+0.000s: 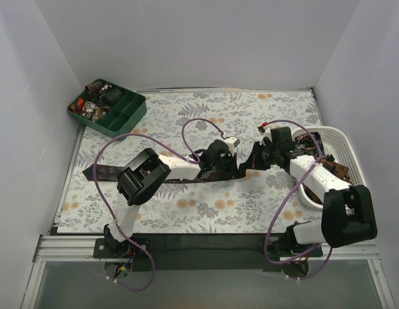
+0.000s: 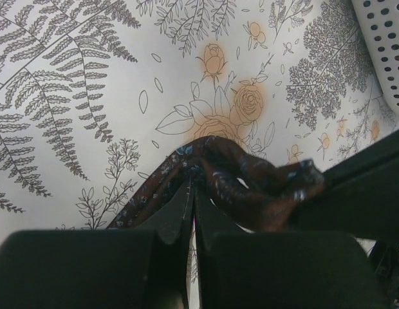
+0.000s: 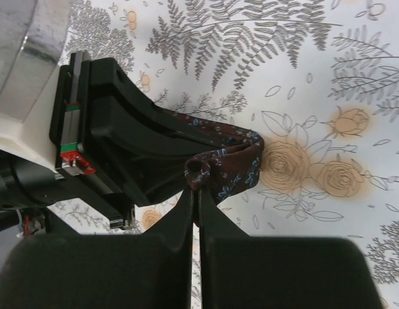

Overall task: Roll the ties
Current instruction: Roll the tie

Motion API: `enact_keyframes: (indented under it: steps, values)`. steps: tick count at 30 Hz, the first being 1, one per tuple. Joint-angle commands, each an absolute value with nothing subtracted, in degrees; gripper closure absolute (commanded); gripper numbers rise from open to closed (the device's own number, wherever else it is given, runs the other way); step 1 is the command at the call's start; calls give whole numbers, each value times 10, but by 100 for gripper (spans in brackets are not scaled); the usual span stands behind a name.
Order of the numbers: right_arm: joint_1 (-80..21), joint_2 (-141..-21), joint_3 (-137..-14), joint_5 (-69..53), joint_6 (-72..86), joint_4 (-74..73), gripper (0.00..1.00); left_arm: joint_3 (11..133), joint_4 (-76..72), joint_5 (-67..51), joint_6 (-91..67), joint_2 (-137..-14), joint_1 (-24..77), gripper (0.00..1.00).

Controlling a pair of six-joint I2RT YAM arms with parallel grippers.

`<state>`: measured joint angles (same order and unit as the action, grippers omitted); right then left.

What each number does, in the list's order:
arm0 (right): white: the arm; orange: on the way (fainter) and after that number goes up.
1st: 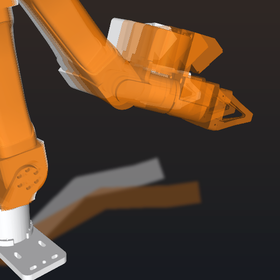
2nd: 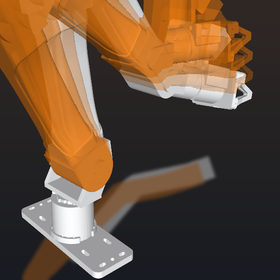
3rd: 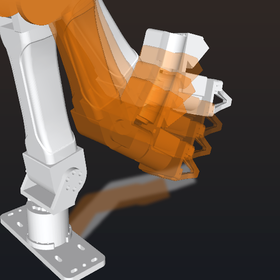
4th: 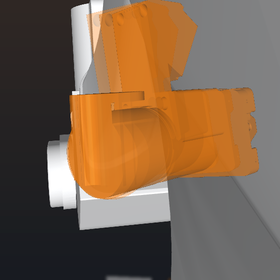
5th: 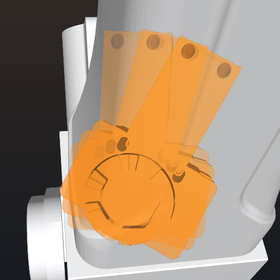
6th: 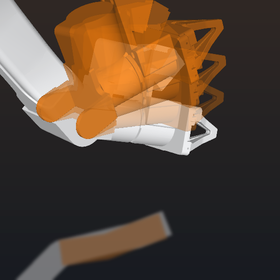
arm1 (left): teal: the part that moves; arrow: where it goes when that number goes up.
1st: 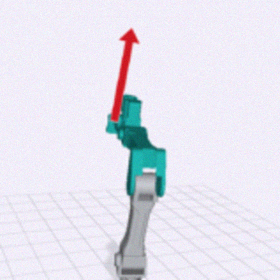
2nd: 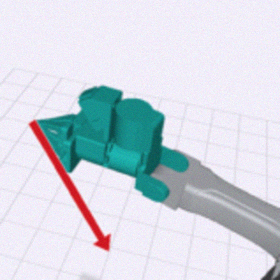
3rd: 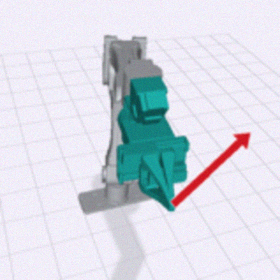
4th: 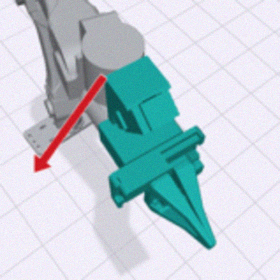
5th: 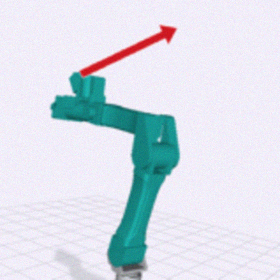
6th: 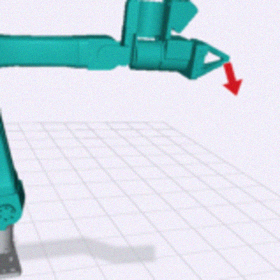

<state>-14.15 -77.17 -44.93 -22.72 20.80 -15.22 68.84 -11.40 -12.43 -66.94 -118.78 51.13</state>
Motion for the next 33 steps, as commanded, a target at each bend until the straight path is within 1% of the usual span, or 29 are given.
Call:
enact_keyframes:
  steps: [1,5,12,23,33]
  values:
    - [-150,-783,-468,-270,243,-112,99,679,-109,-105,-667,-1193,513,100]
    - [-156,-802,-457,-294,254,-88,99,677,-115,-106,-670,-1191,512,100]
    - [-161,-805,-428,-286,262,-44,99,665,-134,-101,-671,-1177,513,100]
    - [-161,-803,-425,-247,226,-65,99,654,-137,-76,-660,-1134,512,100]
    - [-162,-803,-440,-213,196,-103,99,634,-119,-63,-655,-1092,504,94]
